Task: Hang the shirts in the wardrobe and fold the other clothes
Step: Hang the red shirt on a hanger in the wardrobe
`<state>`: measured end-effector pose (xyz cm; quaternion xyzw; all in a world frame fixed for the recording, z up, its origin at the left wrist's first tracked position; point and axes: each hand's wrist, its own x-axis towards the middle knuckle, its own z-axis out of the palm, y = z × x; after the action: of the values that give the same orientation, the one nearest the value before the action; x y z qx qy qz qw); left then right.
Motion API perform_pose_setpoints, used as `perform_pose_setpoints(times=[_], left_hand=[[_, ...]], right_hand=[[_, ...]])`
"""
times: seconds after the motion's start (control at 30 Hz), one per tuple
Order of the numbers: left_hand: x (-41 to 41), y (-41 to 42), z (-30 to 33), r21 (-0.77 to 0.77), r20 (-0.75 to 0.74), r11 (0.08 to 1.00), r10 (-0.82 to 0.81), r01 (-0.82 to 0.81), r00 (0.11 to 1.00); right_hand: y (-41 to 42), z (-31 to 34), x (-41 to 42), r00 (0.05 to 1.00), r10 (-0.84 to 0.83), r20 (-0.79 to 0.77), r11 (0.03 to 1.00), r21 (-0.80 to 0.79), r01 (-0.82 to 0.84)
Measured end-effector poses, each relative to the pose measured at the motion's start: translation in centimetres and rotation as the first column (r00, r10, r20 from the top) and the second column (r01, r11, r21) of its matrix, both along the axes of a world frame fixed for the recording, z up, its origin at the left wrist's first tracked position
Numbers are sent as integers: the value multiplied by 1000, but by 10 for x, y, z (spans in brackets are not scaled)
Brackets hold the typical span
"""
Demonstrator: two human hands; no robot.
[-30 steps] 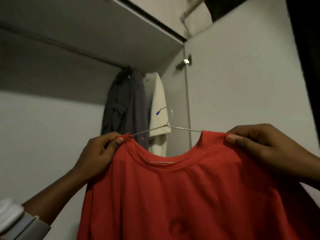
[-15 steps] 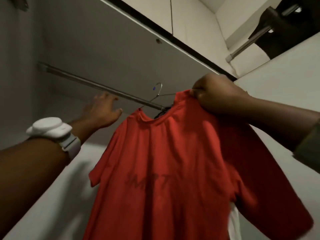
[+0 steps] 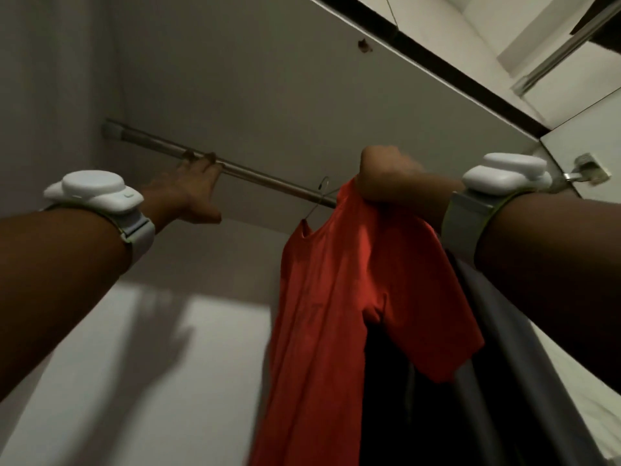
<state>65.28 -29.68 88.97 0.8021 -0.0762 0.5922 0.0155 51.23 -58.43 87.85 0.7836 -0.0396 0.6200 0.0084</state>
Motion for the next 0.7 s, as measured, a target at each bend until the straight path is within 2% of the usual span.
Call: perform_pose_setpoints(times=[0.2, 0.33, 0.43, 0.5, 0.57, 0.63, 0.7], left_hand=[[5, -4, 5, -7, -7, 1000, -18, 18, 1000], [3, -6, 6, -82, -32, 989, -126, 123, 992], [-7, -17, -1, -178, -15, 944, -286, 279, 958], [-17, -38, -16, -268, 57, 843, -469, 466, 881], [-31, -69, -43, -250, 171, 693, -655, 676, 736], [-47, -108, -87, -97, 250, 541, -799, 835, 547], [-69, -144, -142, 55, 277, 411, -882, 910, 382]], right_hand=[[0, 9, 20, 995, 54, -80, 998, -6, -55], [-2, 12, 23, 991, 130, -18, 991, 22, -130], [-7, -5, 25, 983, 88, 159, 995, -68, -78], [-12, -24, 24, 959, 40, 280, 987, -163, 7], [-14, -47, 23, 958, 32, 283, 976, -217, 32], [-19, -82, 21, 966, 52, 253, 970, -243, 12], [-25, -127, 9, 965, 77, 250, 957, -290, -1]])
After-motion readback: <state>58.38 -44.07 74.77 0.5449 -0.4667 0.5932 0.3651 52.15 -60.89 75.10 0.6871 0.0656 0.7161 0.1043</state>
